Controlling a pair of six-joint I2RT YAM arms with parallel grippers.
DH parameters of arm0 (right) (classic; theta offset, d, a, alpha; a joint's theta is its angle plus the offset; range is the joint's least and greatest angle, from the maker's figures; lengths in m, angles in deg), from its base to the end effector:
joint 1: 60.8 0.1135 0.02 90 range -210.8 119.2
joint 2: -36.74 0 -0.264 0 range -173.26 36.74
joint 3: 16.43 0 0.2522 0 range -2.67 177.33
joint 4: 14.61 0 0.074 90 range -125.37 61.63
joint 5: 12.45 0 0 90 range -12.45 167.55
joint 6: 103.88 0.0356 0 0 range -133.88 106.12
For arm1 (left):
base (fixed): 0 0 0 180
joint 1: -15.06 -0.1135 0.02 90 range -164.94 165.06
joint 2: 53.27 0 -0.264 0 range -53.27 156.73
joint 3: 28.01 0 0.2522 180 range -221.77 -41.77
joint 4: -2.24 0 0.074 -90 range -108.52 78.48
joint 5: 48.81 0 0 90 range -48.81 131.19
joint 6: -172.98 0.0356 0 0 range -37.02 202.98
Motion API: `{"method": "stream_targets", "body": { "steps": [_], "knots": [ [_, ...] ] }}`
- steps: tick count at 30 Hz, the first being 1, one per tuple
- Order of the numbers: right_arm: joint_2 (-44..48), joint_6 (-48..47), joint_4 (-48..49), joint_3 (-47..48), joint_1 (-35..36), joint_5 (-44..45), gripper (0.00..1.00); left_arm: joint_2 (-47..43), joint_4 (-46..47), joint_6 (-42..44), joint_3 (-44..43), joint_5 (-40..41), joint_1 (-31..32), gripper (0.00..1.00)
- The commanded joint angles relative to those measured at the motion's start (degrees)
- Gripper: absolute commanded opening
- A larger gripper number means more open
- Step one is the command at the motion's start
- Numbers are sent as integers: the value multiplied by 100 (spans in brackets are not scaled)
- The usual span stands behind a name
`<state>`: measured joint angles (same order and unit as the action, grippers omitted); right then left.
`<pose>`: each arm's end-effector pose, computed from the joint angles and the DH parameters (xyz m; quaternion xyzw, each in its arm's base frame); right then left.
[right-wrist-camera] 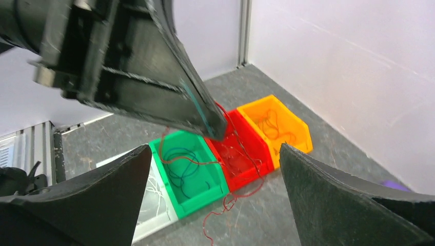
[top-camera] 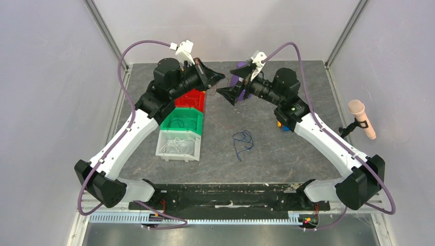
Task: Untangle the cables
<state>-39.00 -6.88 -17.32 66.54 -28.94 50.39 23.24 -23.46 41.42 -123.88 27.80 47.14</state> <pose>0.2552 0.1777 0.4094 -0.3104 0.6071 0.3878 0.6202 0.2535 -0.1686 0.4418 0.0163 0.7439 -0.4665 0.4782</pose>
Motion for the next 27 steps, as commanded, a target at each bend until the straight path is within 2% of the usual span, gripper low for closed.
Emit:
{"method": "stream_targets", "body": {
  "steps": [1,10,11,14,18,22,27],
  "knots": [
    [-46,-169,529,358,235,-214,98,-24,239,-321,36,77,87,2],
    [-183,-972,360,265,360,590,96,-83,689,-731,264,-777,121,2],
    [-172,-1009,387,229,365,624,91,-81,725,-786,270,-850,132,2],
    [-171,-1017,401,177,375,609,65,-98,878,-915,306,-889,141,2],
    [-93,-1015,423,-64,369,517,38,-99,1056,-1025,311,-910,141,2],
    [73,-1069,562,-290,369,437,2,-114,1006,-1008,338,-925,138,2],
    [293,-1107,594,-520,350,418,0,-212,828,-698,368,-902,81,2]
  ]
}}
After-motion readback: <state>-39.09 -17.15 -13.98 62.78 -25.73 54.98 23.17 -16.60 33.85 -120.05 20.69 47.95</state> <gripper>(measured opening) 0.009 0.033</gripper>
